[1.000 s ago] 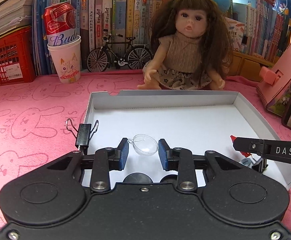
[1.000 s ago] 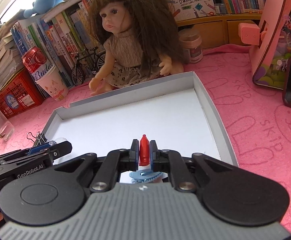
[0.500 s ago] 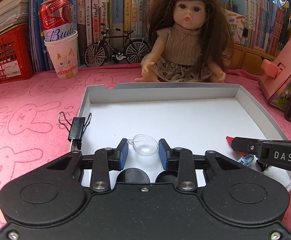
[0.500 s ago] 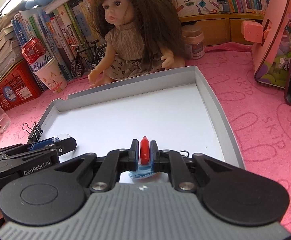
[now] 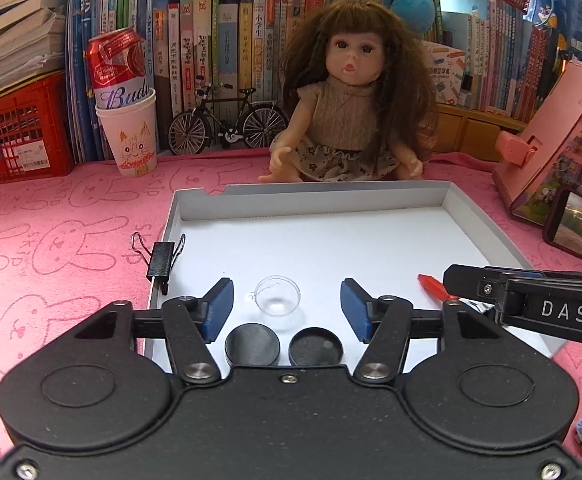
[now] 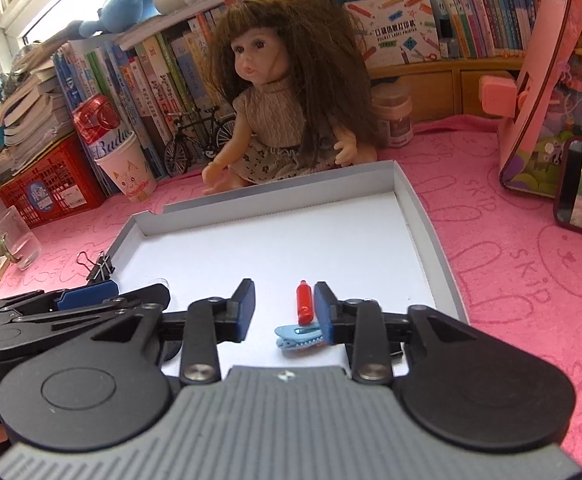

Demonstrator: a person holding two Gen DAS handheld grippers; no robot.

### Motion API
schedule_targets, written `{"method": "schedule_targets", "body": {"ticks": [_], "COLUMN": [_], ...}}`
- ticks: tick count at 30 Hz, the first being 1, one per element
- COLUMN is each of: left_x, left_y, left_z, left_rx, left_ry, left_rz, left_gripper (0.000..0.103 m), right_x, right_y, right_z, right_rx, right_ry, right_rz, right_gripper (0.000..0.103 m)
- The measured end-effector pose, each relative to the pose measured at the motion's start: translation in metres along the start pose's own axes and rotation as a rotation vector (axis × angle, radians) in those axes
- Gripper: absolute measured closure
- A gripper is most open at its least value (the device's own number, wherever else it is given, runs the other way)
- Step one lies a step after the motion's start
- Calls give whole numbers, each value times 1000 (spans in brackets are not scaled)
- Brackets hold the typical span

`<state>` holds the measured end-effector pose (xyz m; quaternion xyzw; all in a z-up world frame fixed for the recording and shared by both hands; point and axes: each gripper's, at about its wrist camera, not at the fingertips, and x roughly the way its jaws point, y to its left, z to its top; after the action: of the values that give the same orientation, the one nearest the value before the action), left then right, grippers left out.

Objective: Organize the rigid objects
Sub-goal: 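Open the left tool to drop the dome while the right tool releases the crayon, then move both tools back toward the remaining objects beside the tray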

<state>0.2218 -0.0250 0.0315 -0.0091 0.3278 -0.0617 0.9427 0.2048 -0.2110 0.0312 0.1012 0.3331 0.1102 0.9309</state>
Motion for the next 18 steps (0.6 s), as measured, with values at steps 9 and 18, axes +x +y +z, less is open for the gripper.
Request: {"method": "schedule_targets", "body": {"ticks": [9,18], "left_x": [-37,-73], "left_y": [-6,-7], "left_z": [-10,-31], "left_rx": [13,-1], "left_ry": [-42,-57], "left_rz": [-22,-67], "left_gripper": [28,26], "right_x": [-37,-70], "right_y": [4,4], "right_z": [-10,-25], "right_rx": [-67,-96], "right_ry": [-69,-128], "right_rz": [7,-1], "right_gripper": [29,19]}}
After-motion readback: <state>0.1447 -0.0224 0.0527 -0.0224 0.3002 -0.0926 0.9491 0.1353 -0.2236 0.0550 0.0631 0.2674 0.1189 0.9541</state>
